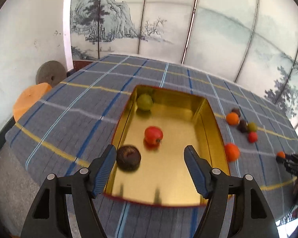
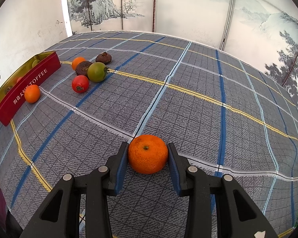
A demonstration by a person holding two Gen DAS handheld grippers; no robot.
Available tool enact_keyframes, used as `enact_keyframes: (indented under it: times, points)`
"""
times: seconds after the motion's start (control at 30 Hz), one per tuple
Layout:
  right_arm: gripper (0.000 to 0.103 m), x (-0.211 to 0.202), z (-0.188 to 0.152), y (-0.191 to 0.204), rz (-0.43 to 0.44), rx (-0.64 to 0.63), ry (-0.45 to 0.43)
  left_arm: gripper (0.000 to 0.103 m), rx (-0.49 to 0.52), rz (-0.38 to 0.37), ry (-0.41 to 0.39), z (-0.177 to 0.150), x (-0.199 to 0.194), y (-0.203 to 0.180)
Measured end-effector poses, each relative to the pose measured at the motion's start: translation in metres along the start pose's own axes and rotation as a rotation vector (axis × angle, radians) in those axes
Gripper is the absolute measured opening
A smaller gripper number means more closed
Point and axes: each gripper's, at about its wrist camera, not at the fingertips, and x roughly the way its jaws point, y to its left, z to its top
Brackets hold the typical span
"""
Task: Organize fruits
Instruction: 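Carry the orange into the tin tray and open the right gripper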
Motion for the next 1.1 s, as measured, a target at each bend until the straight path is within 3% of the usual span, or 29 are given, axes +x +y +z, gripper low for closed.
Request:
enact_keyframes:
  times: [0.2, 0.3, 0.4, 0.5, 0.57, 0.73, 0.83, 1.1]
  points:
    - [0.033, -0.004, -0.001, 0.003, 0.012, 0.056, 0.003, 0.073, 0.017, 0.074, -0.028, -0.016, -0.031, 0.004]
    - [0.033, -0.016, 0.004, 0.019, 0.065, 0.078, -0.033, 0.081, 0.024, 0.107, -0.038, -0.023, -0.041, 0.008]
    - [0.033, -0.031, 0.021, 0.046, 0.153, 0.067, -0.081, 0.082, 0.044, 0.130, -0.037, -0.030, -0.048, 0.008]
    - [0.033, -0.043, 0.047, 0.092, 0.276, 0.012, -0.118, 0.083, 0.041, 0.157, -0.037, -0.036, -0.052, 0.008]
    - [0.033, -0.046, 0.068, 0.132, 0.357, -0.044, -0.131, 0.083, 0.026, 0.128, -0.035, -0.037, -0.055, 0.010]
    - [0.033, -0.032, 0.103, 0.213, 0.492, -0.140, -0.102, 0.083, 0.026, 0.128, -0.040, -0.040, -0.063, 0.012]
    - [0.033, -0.016, 0.115, 0.253, 0.522, -0.198, -0.058, 0.083, 0.017, 0.129, -0.043, -0.042, -0.067, 0.015]
    - [0.034, 0.022, 0.117, 0.315, 0.529, -0.264, 0.033, 0.083, 0.055, 0.158, -0.058, -0.049, -0.073, 0.015]
